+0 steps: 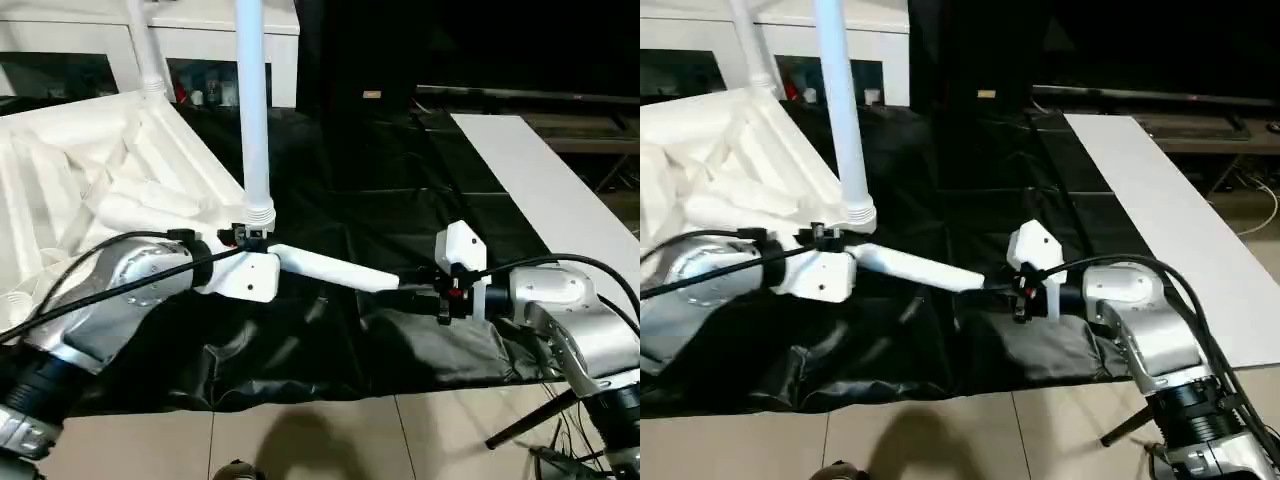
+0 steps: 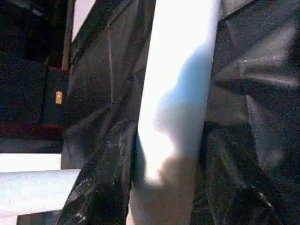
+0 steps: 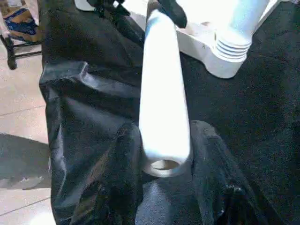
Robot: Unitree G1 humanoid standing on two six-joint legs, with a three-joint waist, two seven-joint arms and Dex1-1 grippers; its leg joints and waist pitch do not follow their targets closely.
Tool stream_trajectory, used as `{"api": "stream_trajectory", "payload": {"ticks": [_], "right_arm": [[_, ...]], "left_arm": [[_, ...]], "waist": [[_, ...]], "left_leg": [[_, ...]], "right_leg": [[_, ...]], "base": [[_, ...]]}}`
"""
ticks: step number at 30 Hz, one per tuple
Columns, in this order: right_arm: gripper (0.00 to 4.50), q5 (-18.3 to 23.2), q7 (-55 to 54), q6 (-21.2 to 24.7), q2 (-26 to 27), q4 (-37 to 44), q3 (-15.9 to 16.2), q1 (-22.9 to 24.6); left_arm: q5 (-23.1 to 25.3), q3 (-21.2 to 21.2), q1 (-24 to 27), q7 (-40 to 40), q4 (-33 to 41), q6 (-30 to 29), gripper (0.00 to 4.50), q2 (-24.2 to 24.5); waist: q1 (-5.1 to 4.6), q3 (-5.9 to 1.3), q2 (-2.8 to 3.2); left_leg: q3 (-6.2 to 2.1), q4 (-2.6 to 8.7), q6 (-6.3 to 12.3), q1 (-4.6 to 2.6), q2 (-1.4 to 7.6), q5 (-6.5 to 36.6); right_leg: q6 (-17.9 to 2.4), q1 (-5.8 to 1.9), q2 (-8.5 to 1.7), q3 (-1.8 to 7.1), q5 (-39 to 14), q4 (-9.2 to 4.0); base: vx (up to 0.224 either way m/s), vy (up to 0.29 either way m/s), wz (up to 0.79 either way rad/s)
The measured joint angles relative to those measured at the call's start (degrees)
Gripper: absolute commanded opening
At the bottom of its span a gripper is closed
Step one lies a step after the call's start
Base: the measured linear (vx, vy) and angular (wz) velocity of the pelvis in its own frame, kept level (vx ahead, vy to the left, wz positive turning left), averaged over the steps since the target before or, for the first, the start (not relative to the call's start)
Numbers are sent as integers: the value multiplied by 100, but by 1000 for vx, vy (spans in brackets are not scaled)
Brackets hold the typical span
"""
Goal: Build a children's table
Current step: Move to table
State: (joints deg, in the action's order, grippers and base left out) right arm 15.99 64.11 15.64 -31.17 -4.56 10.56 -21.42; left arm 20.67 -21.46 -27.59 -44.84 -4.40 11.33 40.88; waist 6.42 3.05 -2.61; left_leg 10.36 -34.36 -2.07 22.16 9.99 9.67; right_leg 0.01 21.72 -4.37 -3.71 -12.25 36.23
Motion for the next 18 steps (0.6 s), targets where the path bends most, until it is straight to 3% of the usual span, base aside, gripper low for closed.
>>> {"api": "stream_trajectory", "payload": {"ticks": [7, 18], "right_arm": [[117, -12, 0, 22, 15, 0, -15, -1], [117, -10, 48, 28, 11, -22, -92, -53]], "left_arm": [[109, -52, -7, 53, -155, -19, 176, -260], [93, 29, -50, 5, -233, -2, 172, -362]], "waist": [[6, -1, 3], [8, -2, 2]], "left_leg": [[0, 0, 0, -1, 0, 0], [1, -2, 1, -1, 1, 0]], "right_leg": [[0, 0, 0, 0, 0, 0], [-1, 0, 0, 0, 0, 2]], "base": [[0, 0, 0], [0, 0, 0]]}}
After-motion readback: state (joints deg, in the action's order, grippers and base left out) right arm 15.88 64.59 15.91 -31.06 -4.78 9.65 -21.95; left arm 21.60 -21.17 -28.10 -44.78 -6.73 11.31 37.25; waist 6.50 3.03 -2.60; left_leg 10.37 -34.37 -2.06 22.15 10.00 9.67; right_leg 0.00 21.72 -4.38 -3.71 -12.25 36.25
